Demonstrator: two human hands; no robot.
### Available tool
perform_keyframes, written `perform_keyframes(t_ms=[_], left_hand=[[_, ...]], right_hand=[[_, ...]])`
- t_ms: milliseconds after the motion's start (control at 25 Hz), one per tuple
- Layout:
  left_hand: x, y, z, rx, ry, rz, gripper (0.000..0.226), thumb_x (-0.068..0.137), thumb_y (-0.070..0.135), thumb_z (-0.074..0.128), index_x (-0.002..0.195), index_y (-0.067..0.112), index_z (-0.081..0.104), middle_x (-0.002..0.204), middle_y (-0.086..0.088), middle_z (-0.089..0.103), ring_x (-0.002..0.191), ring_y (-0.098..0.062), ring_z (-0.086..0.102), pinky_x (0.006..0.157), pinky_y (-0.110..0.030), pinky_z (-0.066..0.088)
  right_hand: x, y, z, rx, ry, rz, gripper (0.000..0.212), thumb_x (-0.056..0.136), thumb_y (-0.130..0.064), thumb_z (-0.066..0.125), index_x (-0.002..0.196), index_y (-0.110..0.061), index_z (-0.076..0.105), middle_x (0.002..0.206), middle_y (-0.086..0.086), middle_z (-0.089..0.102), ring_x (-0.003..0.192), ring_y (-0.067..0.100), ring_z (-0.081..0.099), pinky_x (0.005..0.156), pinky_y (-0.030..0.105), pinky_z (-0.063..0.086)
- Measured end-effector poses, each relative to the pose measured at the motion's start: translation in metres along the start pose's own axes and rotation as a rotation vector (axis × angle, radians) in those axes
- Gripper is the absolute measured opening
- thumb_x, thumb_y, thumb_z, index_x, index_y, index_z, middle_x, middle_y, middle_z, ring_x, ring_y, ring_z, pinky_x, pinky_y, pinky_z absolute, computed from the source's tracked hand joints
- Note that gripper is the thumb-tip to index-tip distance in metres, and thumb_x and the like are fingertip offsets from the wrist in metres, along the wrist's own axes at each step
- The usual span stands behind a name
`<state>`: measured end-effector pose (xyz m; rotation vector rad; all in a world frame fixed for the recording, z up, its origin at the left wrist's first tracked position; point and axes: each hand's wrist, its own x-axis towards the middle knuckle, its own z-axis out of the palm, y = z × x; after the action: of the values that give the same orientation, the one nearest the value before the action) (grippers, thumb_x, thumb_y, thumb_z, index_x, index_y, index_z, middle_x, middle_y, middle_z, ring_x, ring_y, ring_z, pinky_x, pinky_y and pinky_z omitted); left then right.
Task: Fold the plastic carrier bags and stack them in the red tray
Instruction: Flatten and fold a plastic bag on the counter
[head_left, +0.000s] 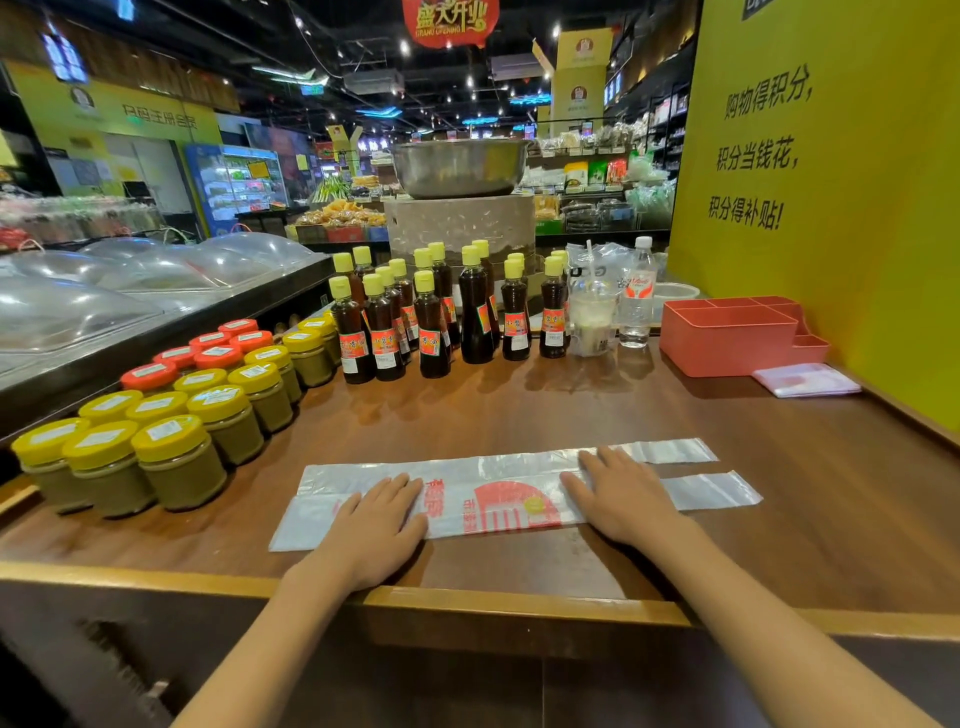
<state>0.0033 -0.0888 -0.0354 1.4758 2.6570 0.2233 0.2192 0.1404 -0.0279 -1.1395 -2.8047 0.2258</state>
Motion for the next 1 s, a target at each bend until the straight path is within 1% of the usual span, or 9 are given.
perform_keyframes(t_ms=[160,400,520,640,680,760,840,920,1000], left_hand=[[0.002,0.006,-0.002,0.023,-0.068,0.036,0.059,0.106,0.050,0.019,0.159,0.032,0.002,0.167,0.008,-0.002,0.154,-0.012,-0.001,0.123,-0.040,-0.003],[-0.001,0.032,-0.001,0.002,-0.145,0.160,0.065,0.103,0.059,0.019,0.159,0.032,-0.002,0.166,0.010,-0.008,0.153,-0.009,-0.007,0.122,-0.039,-0.006],[-0.002,0.030,-0.003,-0.009,-0.168,0.167,0.092,0.081,0.081,0.006,0.159,0.033,-0.003,0.166,0.010,-0.010,0.153,-0.011,-0.011,0.122,-0.039,-0.008],[-0.004,0.029,-0.004,-0.032,-0.159,0.163,0.109,0.067,0.092,0.008,0.159,0.035,-0.001,0.166,0.010,-0.009,0.153,-0.013,-0.009,0.122,-0.039,-0.006],[-0.003,0.030,-0.005,-0.046,-0.152,0.160,0.108,0.069,0.094,0.015,0.159,0.035,0.002,0.166,0.010,-0.006,0.153,-0.012,-0.006,0.123,-0.039,-0.004],[-0.004,0.030,-0.009,-0.033,-0.124,0.150,0.105,0.073,0.093,0.030,0.159,0.037,0.010,0.167,0.012,0.004,0.153,-0.012,0.004,0.124,-0.039,0.004],[-0.006,0.029,-0.016,0.042,-0.093,0.136,0.100,0.075,0.092,0.037,0.157,0.037,0.019,0.165,0.013,0.016,0.151,-0.012,0.017,0.123,-0.039,0.016],[-0.009,0.029,-0.026,0.111,-0.078,0.147,0.096,0.077,0.090,0.039,0.155,0.036,0.025,0.162,0.015,0.024,0.147,-0.012,0.028,0.121,-0.037,0.024],[-0.014,0.028,-0.034,0.139,-0.098,0.189,0.093,0.078,0.090,0.037,0.154,0.036,0.029,0.161,0.015,0.029,0.146,-0.011,0.030,0.121,-0.036,0.024]], right_hand=[[-0.007,0.030,-0.008,-0.051,-0.104,0.100,0.075,0.101,-0.065,0.015,0.162,-0.023,0.008,0.169,0.003,0.002,0.156,0.023,0.000,0.124,0.050,0.004],[-0.045,0.073,-0.022,-0.101,-0.170,0.173,0.076,0.099,-0.067,0.009,0.161,-0.024,-0.004,0.169,-0.003,-0.008,0.155,0.017,-0.007,0.124,0.051,-0.001],[-0.054,0.090,-0.027,-0.138,-0.106,0.208,0.078,0.099,-0.068,0.012,0.161,-0.022,0.002,0.169,-0.003,-0.002,0.155,0.018,-0.004,0.124,0.052,-0.002],[-0.064,0.084,-0.031,-0.021,0.153,-0.035,0.080,0.094,-0.072,0.033,0.159,-0.029,0.019,0.168,-0.008,0.011,0.154,0.010,0.004,0.125,0.046,0.004],[-0.069,0.078,-0.034,0.106,0.153,-0.137,0.079,0.089,-0.075,0.042,0.156,-0.037,0.026,0.165,-0.013,0.019,0.152,0.007,0.013,0.125,0.043,0.013],[-0.080,0.063,-0.039,0.284,0.008,-0.228,0.077,0.079,-0.084,0.051,0.146,-0.049,0.037,0.156,-0.027,0.031,0.142,0.000,0.031,0.120,0.038,0.030],[-0.089,0.056,-0.035,0.294,-0.119,-0.205,0.074,0.078,-0.082,0.050,0.145,-0.050,0.039,0.152,-0.032,0.029,0.137,-0.002,0.034,0.118,0.034,0.032],[-0.091,0.057,-0.032,0.313,-0.086,-0.185,0.068,0.082,-0.076,0.047,0.144,-0.048,0.043,0.154,-0.028,0.033,0.137,-0.001,0.037,0.117,0.030,0.033],[-0.093,0.054,-0.034,0.293,-0.041,-0.186,0.059,0.089,-0.068,0.047,0.143,-0.045,0.046,0.154,-0.025,0.038,0.136,0.000,0.040,0.115,0.027,0.033]])
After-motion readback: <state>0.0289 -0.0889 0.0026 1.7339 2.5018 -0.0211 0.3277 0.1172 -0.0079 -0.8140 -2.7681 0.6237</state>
